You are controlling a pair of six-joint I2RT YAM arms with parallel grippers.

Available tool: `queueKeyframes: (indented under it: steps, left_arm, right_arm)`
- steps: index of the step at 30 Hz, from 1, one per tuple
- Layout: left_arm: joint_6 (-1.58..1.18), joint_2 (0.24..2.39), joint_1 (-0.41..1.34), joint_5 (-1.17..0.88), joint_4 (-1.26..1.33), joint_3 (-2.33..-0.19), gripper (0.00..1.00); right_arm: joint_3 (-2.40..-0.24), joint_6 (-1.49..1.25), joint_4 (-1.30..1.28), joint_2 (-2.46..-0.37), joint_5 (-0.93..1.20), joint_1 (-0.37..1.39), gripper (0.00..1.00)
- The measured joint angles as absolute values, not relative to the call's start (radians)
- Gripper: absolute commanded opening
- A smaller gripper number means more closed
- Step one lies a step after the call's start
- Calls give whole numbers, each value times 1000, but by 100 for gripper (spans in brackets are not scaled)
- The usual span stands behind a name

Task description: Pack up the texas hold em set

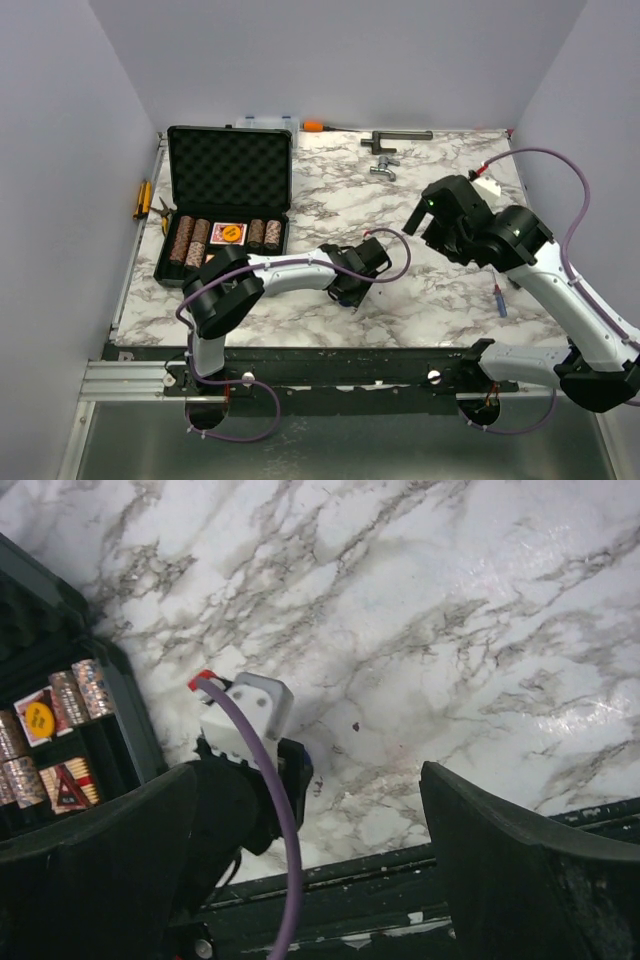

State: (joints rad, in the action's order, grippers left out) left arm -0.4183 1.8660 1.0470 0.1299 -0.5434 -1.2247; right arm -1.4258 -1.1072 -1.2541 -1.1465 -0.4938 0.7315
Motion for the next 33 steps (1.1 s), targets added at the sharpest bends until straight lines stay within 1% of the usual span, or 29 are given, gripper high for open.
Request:
queueKeyframes:
  steps: [7, 27, 33]
  left_arm:
    - [-423, 1848, 1065, 128, -551, -1205, 36]
    - [-427, 1795, 1081, 131, -601, -1217, 34]
    - [-427, 1749, 1087, 148, -635, -1220, 34]
  right_arm:
    - [-1529, -1072, -1230, -1203, -522, 731, 98]
    - [-1531, -1053, -1212, -1200, -543, 731, 98]
    - [-1541, -1046, -1213, -1196, -565, 731, 98]
